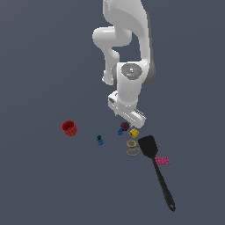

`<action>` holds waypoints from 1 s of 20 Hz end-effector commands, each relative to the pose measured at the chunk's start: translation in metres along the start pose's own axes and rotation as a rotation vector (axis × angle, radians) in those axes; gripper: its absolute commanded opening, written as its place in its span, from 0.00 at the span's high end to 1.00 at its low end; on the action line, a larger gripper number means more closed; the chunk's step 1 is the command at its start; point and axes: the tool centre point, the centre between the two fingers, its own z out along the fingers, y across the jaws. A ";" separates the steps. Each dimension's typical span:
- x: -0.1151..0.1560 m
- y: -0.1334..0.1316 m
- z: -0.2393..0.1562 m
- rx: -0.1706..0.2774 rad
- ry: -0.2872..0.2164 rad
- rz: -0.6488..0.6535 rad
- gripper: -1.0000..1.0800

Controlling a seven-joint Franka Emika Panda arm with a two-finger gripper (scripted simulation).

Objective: Pick up a designated object from a clutter of objects.

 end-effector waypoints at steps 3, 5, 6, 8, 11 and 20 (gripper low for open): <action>-0.009 0.001 0.017 0.005 0.003 0.087 0.04; -0.013 0.002 0.023 0.007 0.003 0.117 0.04; -0.014 0.002 0.026 0.008 0.003 0.130 0.04; -0.017 0.002 0.030 0.009 0.004 0.153 0.04; -0.020 0.003 0.035 0.011 0.004 0.179 0.04; -0.022 0.004 0.040 0.011 0.004 0.195 0.04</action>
